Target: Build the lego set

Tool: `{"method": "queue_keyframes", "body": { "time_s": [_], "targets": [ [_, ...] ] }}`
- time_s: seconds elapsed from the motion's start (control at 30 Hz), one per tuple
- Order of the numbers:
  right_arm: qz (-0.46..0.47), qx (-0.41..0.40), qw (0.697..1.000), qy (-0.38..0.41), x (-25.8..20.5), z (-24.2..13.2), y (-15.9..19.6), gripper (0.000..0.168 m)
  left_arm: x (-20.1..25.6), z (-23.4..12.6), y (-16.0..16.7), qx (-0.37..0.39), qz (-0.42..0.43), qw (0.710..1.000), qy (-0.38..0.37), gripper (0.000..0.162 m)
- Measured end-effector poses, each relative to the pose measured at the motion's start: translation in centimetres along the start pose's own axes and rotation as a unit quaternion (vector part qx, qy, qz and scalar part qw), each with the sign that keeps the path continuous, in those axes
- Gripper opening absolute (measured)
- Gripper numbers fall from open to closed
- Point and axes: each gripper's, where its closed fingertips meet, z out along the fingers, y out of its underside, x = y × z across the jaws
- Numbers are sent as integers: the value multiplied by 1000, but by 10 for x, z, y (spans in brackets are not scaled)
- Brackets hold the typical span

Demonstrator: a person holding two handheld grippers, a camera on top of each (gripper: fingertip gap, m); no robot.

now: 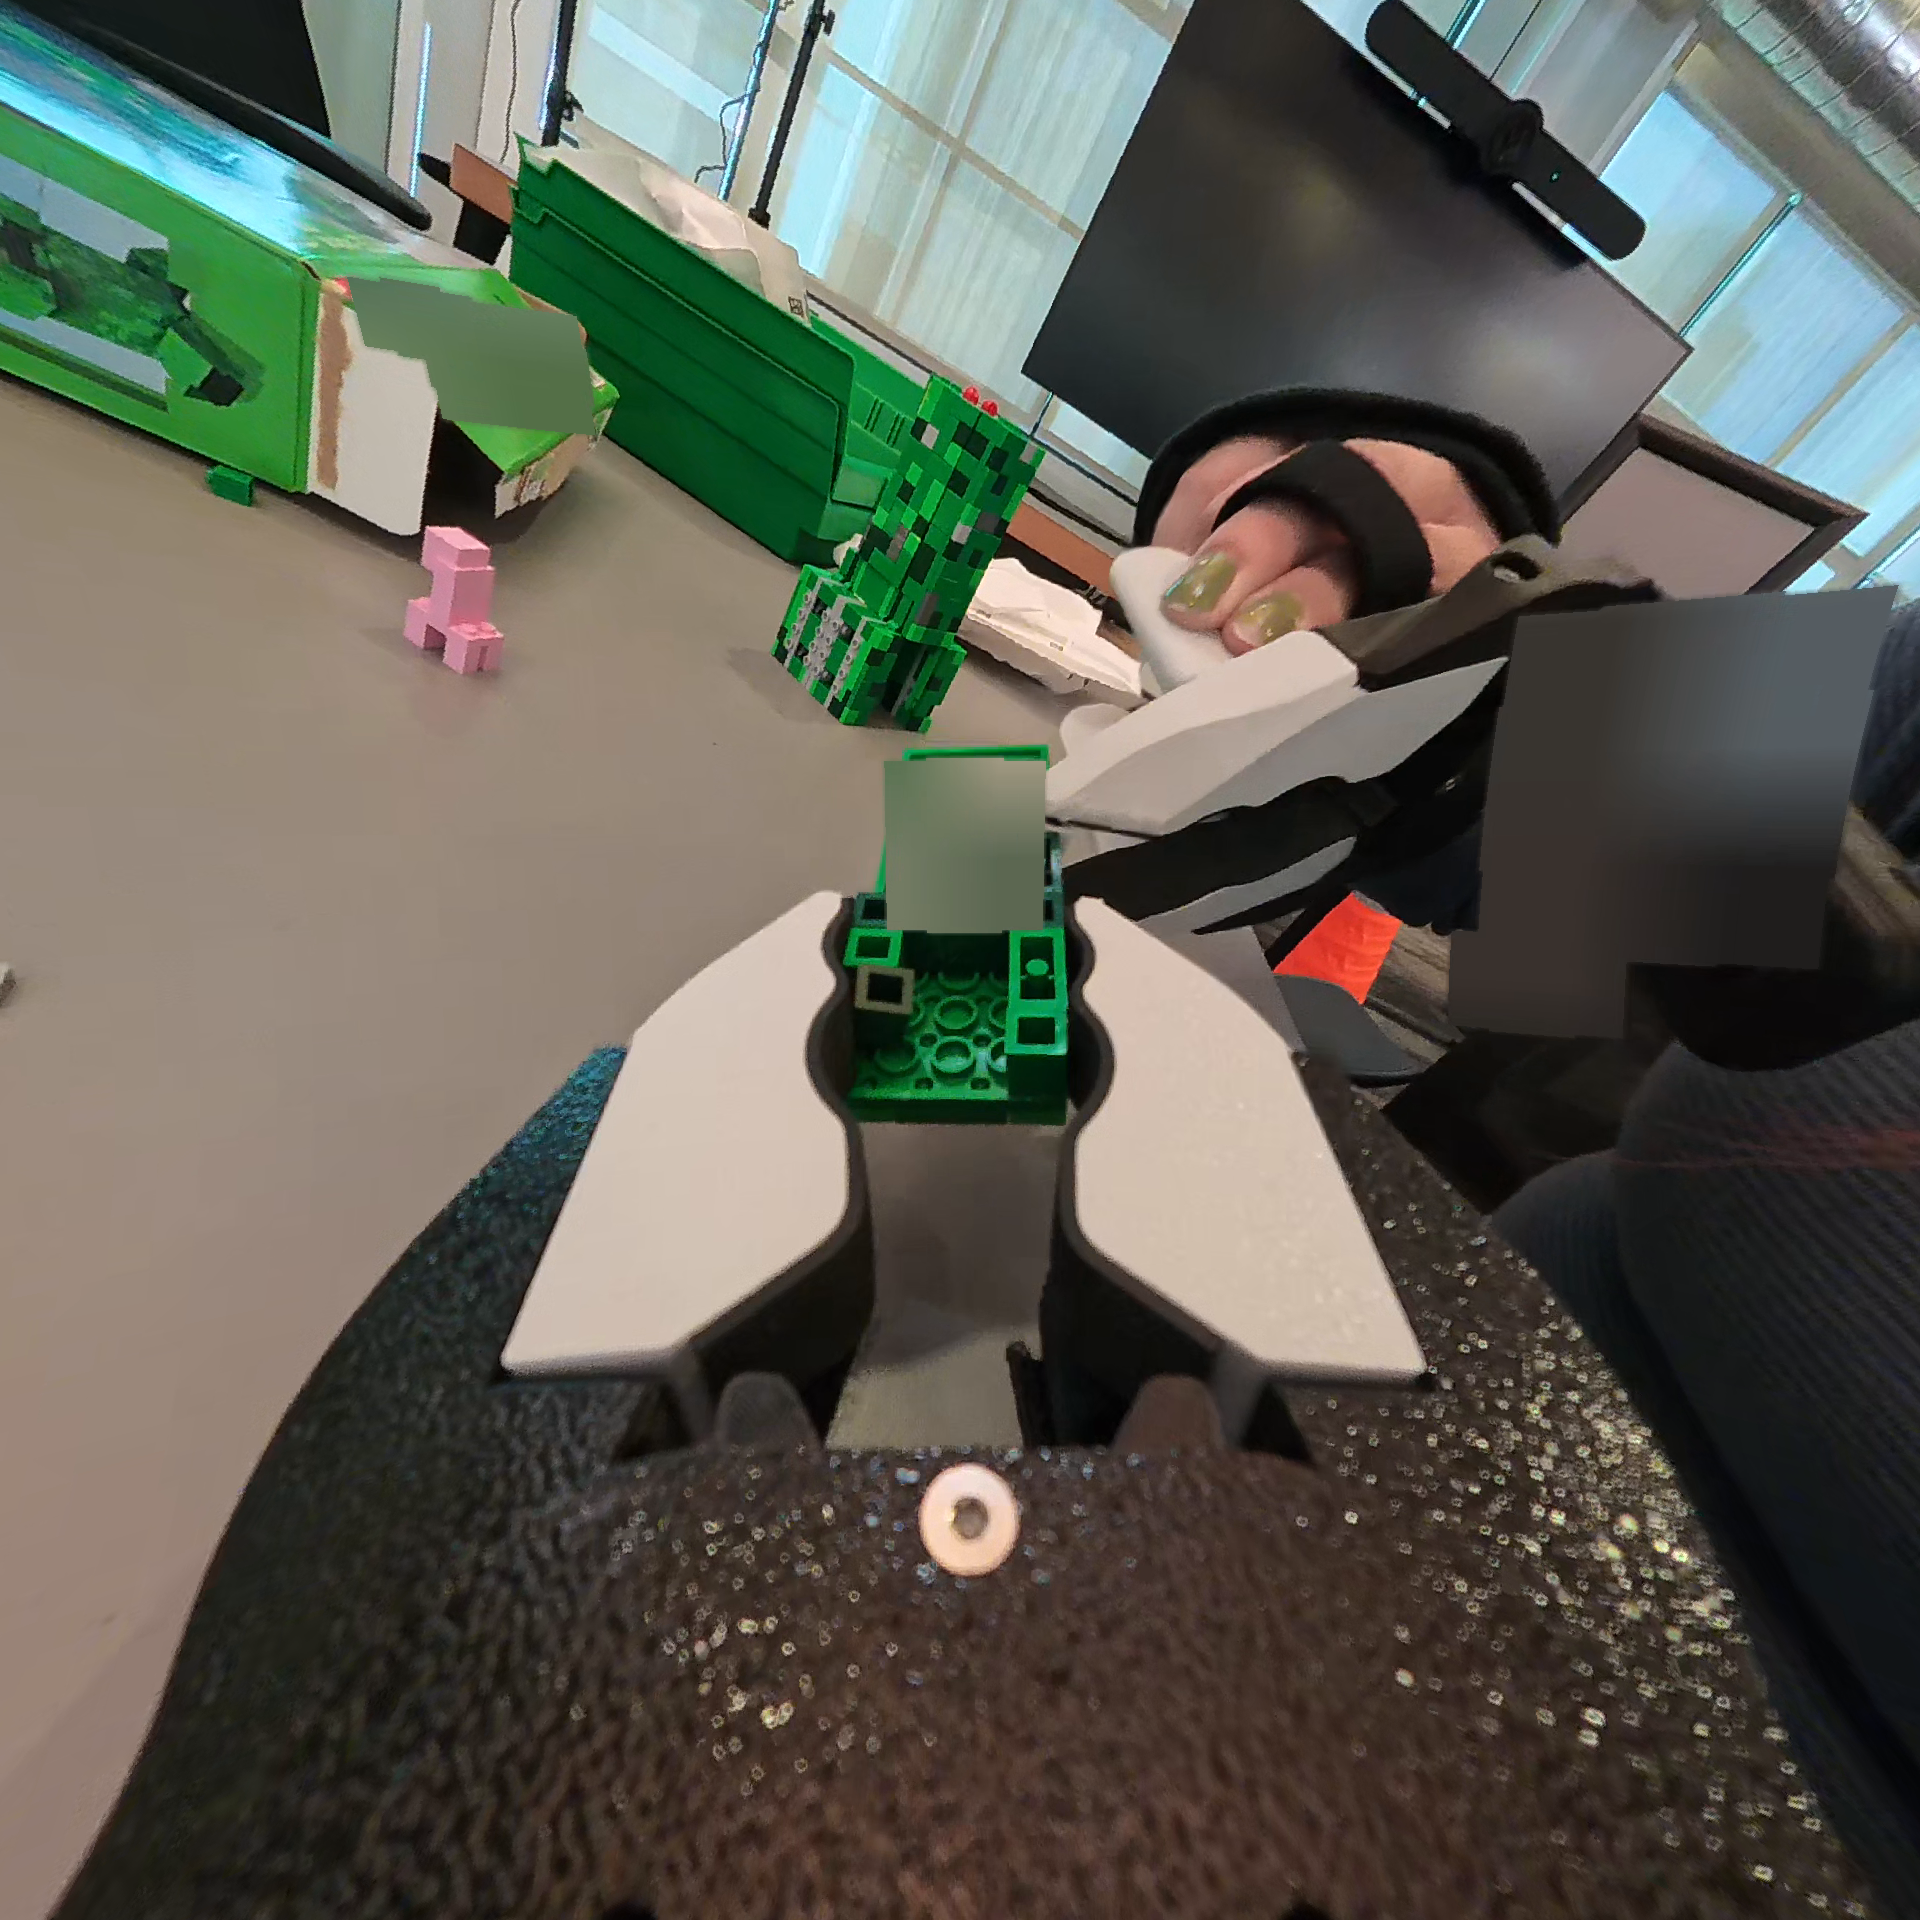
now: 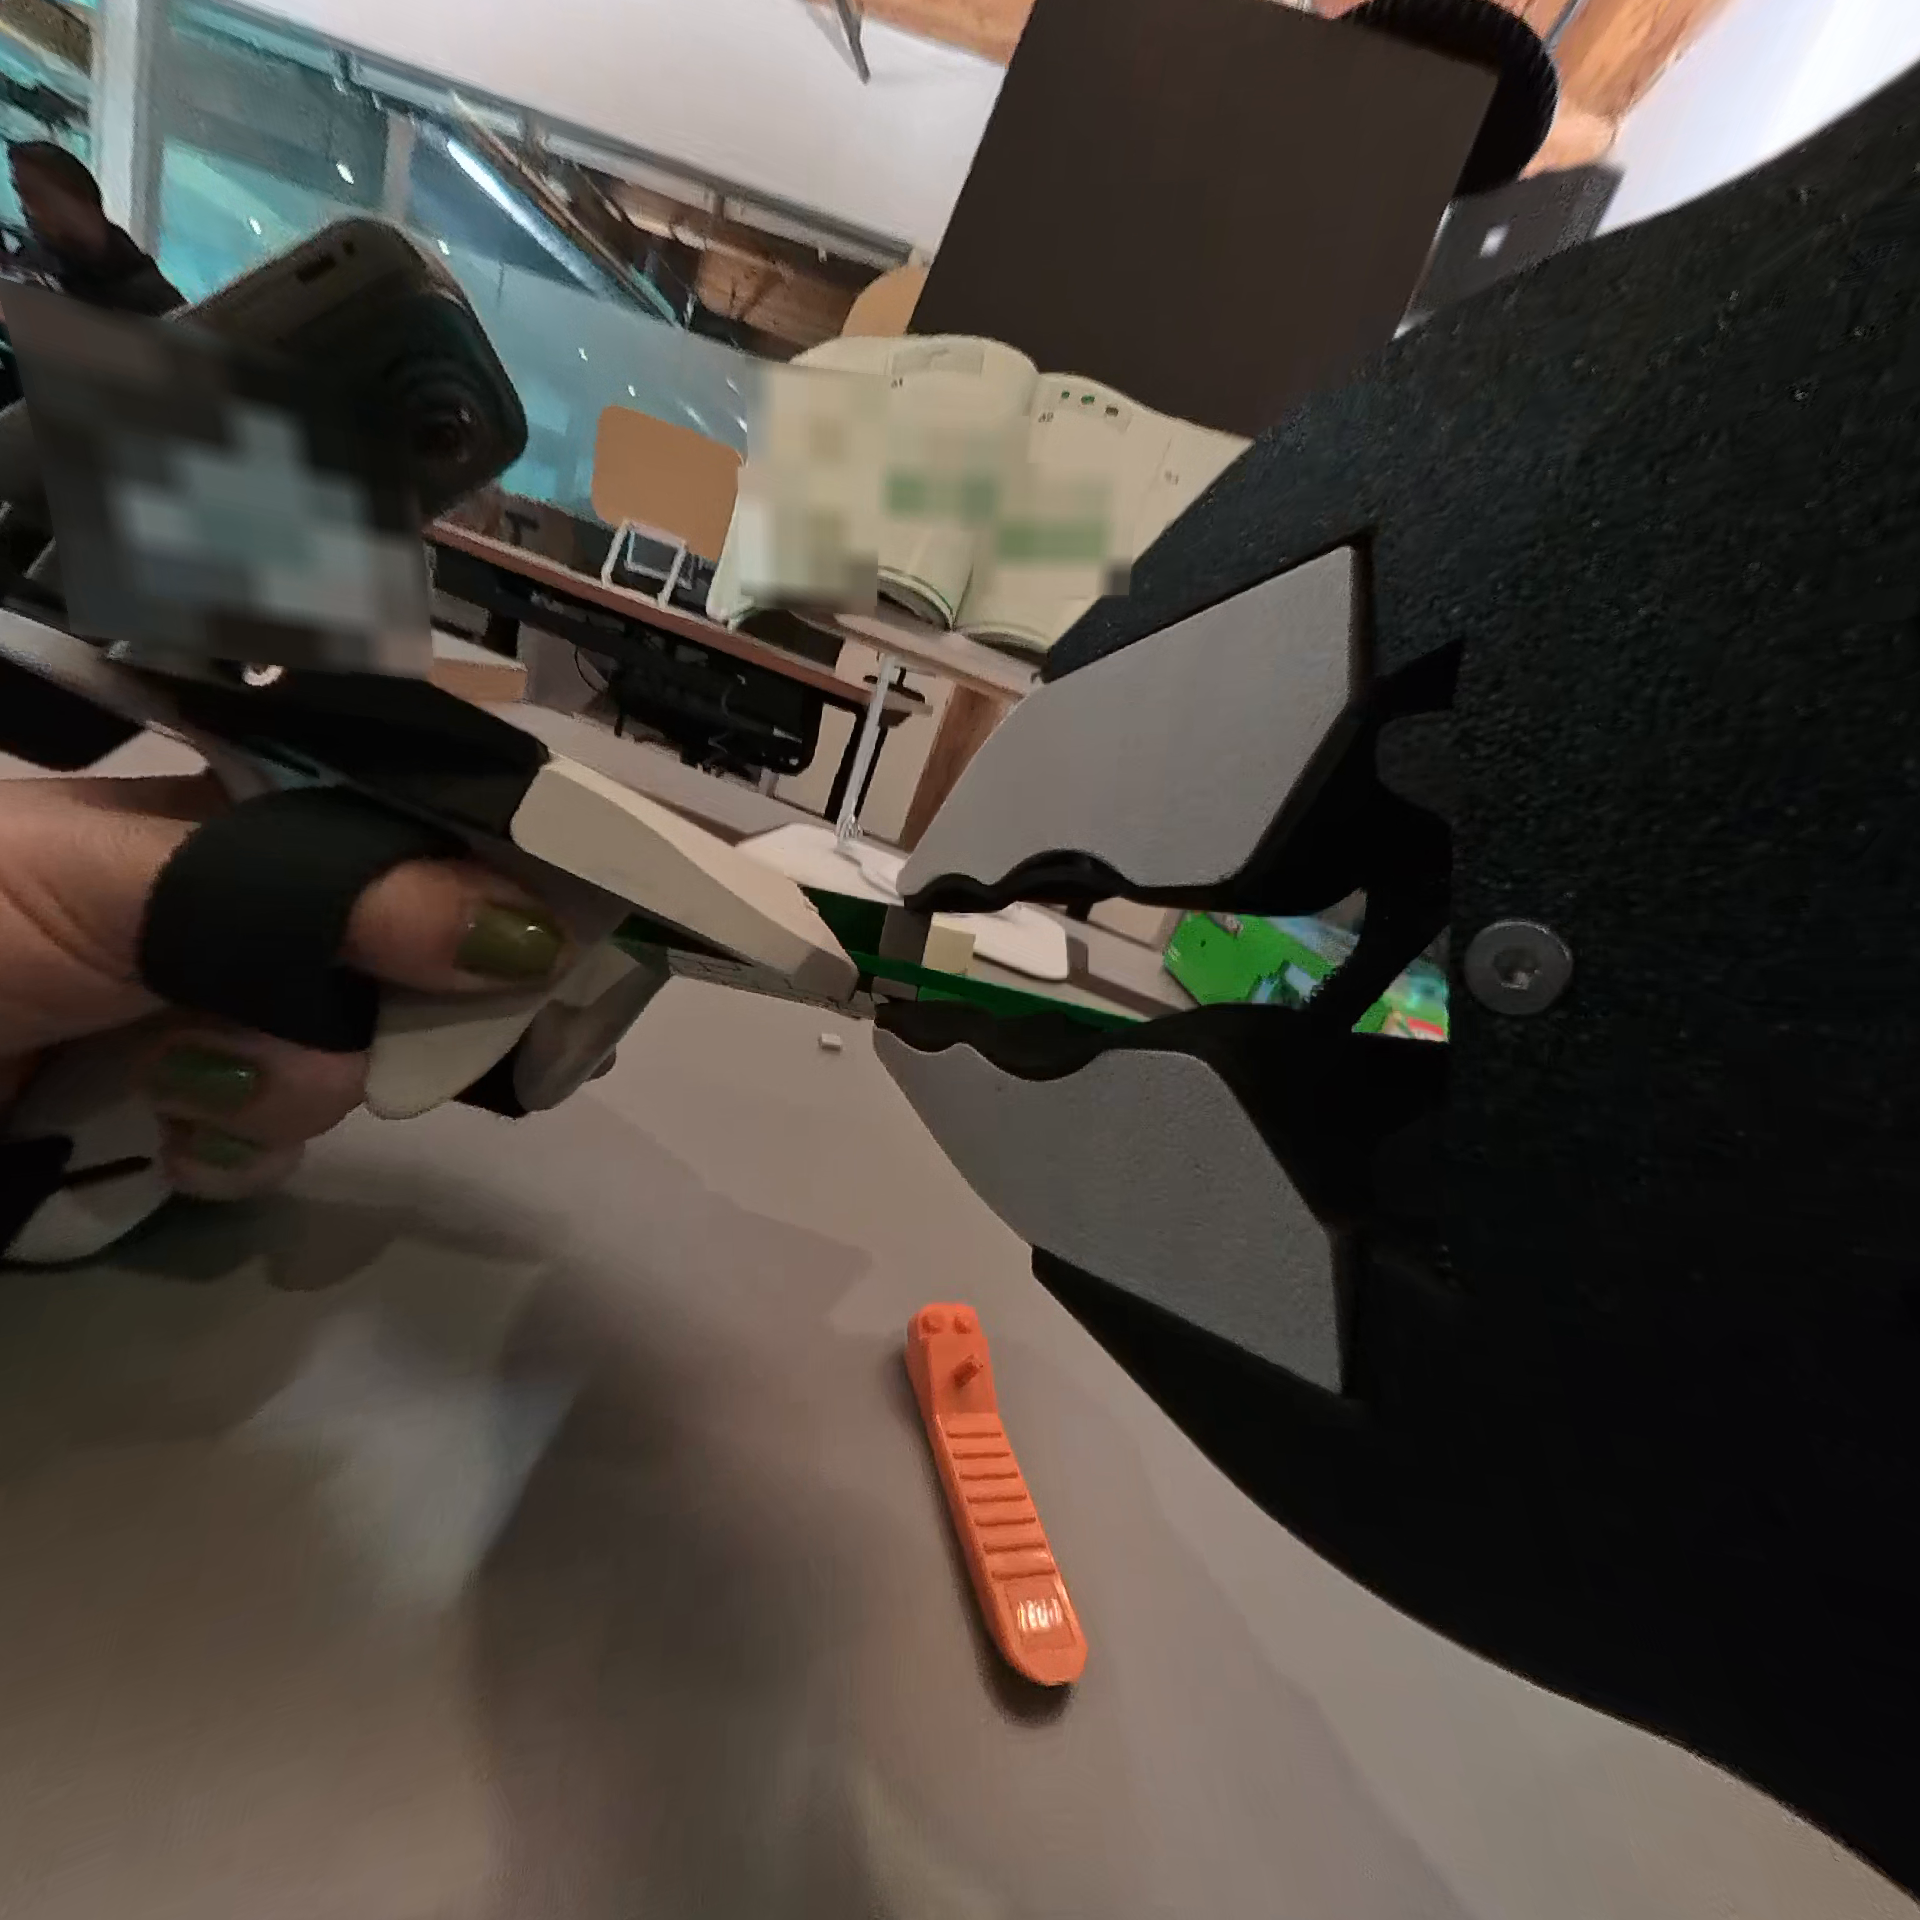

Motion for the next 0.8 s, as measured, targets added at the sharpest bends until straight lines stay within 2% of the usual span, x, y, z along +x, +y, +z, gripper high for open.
{"method": "queue_keyframes", "body": {
  "time_s": [0.13,0.4,0.53,0.63,0.8],
  "targets": [
    [27,-17,999,-33,-2,-1,1,16,1,1,2,-8,6,1000,-3,36],
    [1,-41,997,-58,-5,0,2,15,-1,2,4,-15,12,1000,-13,36],
    [46,-23,999,-18,1,3,2,17,-3,-1,-1,2,3,1000,-13,36],
    [42,-18,998,36,5,6,2,17,-5,-3,-4,15,-6,1000,-14,36],
    [91,-3,995,41,5,6,1,17,-5,-3,-4,15,-9,1000,-10,36]
  ]
}}
